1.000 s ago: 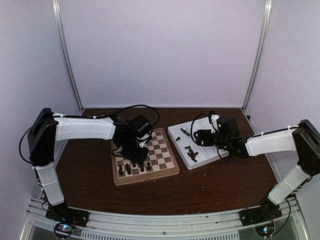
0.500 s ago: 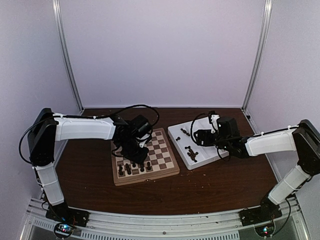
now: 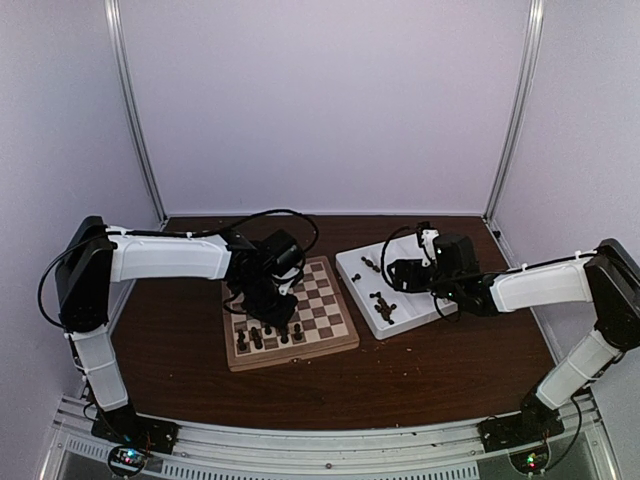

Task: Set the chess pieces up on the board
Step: Place the chess piece on the chessboard.

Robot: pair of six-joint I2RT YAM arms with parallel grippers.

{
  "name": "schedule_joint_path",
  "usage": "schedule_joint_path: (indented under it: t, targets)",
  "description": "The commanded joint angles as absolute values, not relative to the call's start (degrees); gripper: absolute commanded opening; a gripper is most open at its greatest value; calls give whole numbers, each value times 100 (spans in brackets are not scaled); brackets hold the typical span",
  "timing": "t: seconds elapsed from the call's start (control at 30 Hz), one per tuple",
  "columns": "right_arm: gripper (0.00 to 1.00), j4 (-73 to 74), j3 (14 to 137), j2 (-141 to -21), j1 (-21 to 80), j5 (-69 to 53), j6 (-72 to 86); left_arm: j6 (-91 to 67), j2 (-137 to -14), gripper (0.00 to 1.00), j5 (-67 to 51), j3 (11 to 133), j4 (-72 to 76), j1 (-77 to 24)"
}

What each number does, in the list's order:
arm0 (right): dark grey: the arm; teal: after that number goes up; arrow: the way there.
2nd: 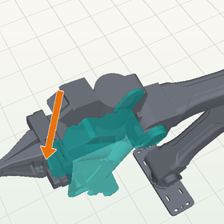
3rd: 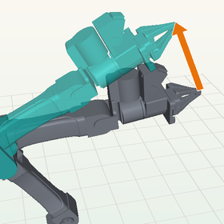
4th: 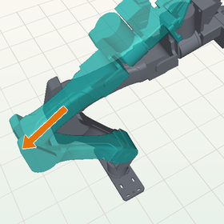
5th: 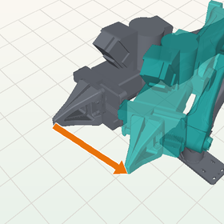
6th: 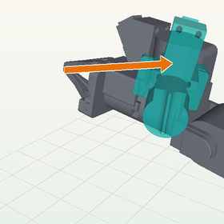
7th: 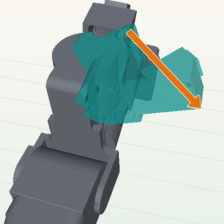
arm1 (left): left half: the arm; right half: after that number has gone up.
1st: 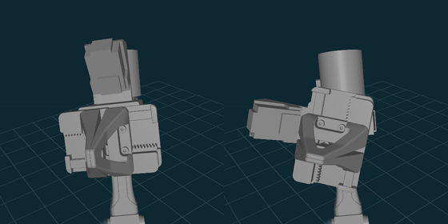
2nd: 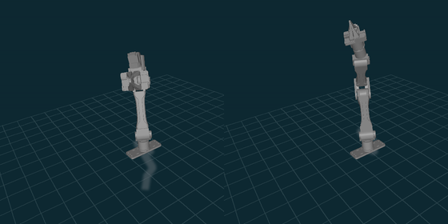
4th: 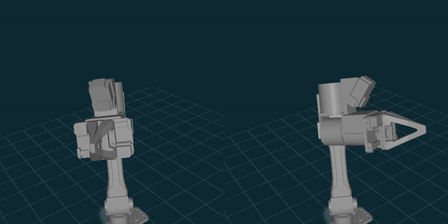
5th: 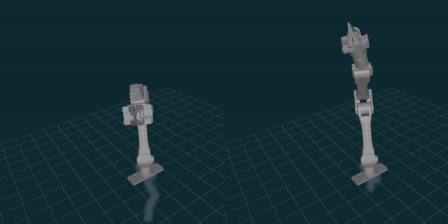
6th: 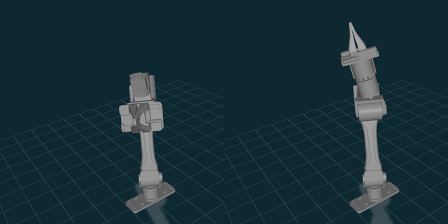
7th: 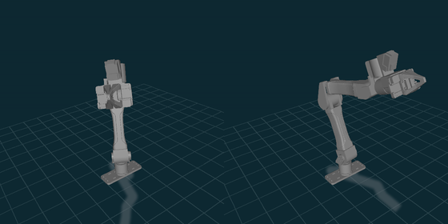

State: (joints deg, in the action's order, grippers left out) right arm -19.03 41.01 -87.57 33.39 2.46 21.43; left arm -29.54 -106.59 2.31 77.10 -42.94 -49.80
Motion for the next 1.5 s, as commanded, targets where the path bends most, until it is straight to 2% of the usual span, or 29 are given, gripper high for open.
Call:
schedule_joint_path:
  t: [0.0, 0.1, 1.1, 1.3, 1.47]
  targets:
    - [93, -1871, 4245, -8849, 3320, 212, 2199, -2984, -10719, 15, 213, 7639, -4184, -4948]
    - [93, -1877, 4237, -8850, 3321, 212, 2201, -2986, -10735, 13, 226, 7629, -4166, -4945]
    - [93, -1861, 4304, -8941, 3321, 145, 2217, -2745, -10384, 16, 211, 8271, -4417, -4717]
    - [88, -1627, 4498, -9069, 3322, 32, 2152, -2602, -9962, 19, 434, 8323, -4312, -4663]
    - [84, -1400, 4696, -9197, 3322, -251, 2047, -2478, -9264, 23, 599, 7763, -3620, -4659]
